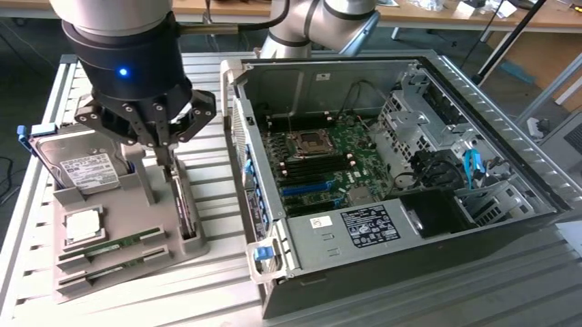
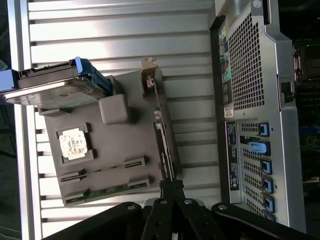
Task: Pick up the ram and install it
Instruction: 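Reach for the ram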
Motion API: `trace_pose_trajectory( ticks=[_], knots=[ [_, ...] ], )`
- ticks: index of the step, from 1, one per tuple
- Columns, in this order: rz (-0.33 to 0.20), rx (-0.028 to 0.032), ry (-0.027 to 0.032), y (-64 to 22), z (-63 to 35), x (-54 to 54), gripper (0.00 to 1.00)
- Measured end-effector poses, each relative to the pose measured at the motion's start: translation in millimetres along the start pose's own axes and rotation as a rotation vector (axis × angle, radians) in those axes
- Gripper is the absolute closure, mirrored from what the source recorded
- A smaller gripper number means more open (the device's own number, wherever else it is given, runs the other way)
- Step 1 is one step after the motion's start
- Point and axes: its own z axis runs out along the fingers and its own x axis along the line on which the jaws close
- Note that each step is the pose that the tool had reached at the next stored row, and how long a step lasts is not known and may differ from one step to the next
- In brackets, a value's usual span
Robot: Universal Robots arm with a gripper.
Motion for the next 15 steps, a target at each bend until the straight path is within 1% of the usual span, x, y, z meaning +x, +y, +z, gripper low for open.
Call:
trace_pose_trajectory(
  ticks=[7,8,9,10,11,13,14,15],
  knots=[
    [0.000,0.0001,0.0023,-18.5,6.3,3.0,0.89],
    [0.000,0.0003,0.0030,-25.0,8.3,4.0,0.89],
    [0.000,0.0003,0.0033,-29.1,9.3,5.0,0.89],
    [-0.001,0.0088,0.0025,-30.1,9.3,5.7,0.89],
    [-0.002,0.0235,0.0016,-30.8,9.3,6.5,0.89],
    [-0.004,0.0420,0.0005,-31.7,9.1,7.5,0.89],
    [-0.005,0.0475,0.0003,-32.4,9.2,7.7,0.89],
    [-0.006,0.0485,0.0004,-33.2,9.5,8.1,0.89]
  ],
)
